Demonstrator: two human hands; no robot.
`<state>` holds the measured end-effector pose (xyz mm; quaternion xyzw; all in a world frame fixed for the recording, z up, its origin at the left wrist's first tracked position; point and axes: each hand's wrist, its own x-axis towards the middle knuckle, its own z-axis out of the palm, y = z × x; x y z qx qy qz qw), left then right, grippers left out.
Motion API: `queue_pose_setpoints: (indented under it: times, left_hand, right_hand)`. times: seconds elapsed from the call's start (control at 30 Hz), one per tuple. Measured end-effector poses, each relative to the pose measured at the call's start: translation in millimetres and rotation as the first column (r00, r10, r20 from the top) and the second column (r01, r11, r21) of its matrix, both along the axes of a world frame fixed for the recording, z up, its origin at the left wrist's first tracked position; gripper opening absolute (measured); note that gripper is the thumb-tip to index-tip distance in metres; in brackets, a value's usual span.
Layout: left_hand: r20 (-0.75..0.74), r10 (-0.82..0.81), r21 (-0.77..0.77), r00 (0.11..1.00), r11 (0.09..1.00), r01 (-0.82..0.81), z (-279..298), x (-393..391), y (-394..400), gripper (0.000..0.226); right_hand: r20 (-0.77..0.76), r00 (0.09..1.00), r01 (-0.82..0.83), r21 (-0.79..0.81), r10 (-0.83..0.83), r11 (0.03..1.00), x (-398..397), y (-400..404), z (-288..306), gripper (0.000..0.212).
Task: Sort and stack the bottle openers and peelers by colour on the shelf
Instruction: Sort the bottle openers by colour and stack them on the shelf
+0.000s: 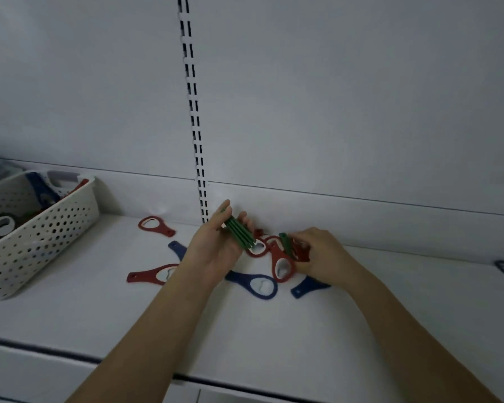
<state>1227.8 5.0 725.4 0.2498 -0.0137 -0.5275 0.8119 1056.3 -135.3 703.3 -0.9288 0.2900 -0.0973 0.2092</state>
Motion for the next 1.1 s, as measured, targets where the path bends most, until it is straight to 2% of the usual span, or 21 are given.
queue_pose_setpoints:
  times: [0.07, 0.23, 0.37, 0.47, 0.5, 0.63, 0.67, 0.77, 0.9, 1.03, 1.1]
  left_hand:
    - [-0.016, 0.015, 0.015, 1.000, 1.000, -0.015, -9, -8, -9, 0.033]
    - [0.035, 0.044, 0.030, 0.998, 0.999, -0.045, -18, -8, -10, 0.032]
    - [0.113, 0.022, 0.071, 0.993, 0.997, -0.030, -17, -13, -11, 0.029]
    - [0.172, -0.022, 0.120, 0.985, 0.993, 0.001, -18, -16, -13, 0.031]
    - [0.183, -0.037, 0.130, 0.983, 0.991, 0.013, -18, -17, -13, 0.032]
    - [0.170, -0.090, 0.104, 0.981, 0.992, 0.073, -17, -21, -10, 0.034]
    - [0.161, -0.100, 0.088, 0.982, 0.992, 0.087, -16, -23, -9, 0.034]
    - [0.193, -0.136, 0.072, 0.972, 0.990, 0.124, -14, -24, -7, 0.034]
    - [0.306, -0.240, 0.135, 0.921, 0.969, 0.207, -18, -27, -6, 0.033]
    - [0.425, -0.439, 0.132, 0.792, 0.895, 0.425, -26, -30, -5, 0.038]
    - [0.419, -0.478, 0.112, 0.772, 0.871, 0.479, -26, -31, -5, 0.040]
  right_hand:
    - [0.003, 1.000, -0.006, -0.056, 0.006, 0.998, 0, -2, -9, 0.052]
    - [0.095, 0.995, 0.048, -0.092, -0.039, 0.995, -3, -7, -6, 0.018]
    - [0.234, 0.950, 0.236, -0.105, -0.207, 0.966, -11, -11, -3, 0.016]
    - [0.307, 0.926, 0.294, -0.228, -0.218, 0.928, -14, -15, 0, 0.010]
    - [0.345, 0.913, 0.303, -0.215, -0.218, 0.929, -15, -14, 3, 0.010]
    - [0.516, 0.838, 0.205, 0.001, -0.176, 0.979, -18, -4, 23, 0.007]
    - [0.532, 0.826, 0.178, 0.068, -0.187, 0.982, -18, -1, 27, 0.003]
    - [0.544, 0.819, 0.040, 0.259, -0.180, 0.965, -17, 9, 36, 0.009]
    - [0.531, 0.847, -0.142, 0.226, 0.001, 0.964, -16, 19, 39, 0.022]
    - [0.504, 0.863, -0.129, 0.182, 0.020, 0.975, -12, 20, 35, 0.017]
    - [0.467, 0.884, -0.091, 0.116, 0.027, 0.989, -8, 19, 30, 0.013]
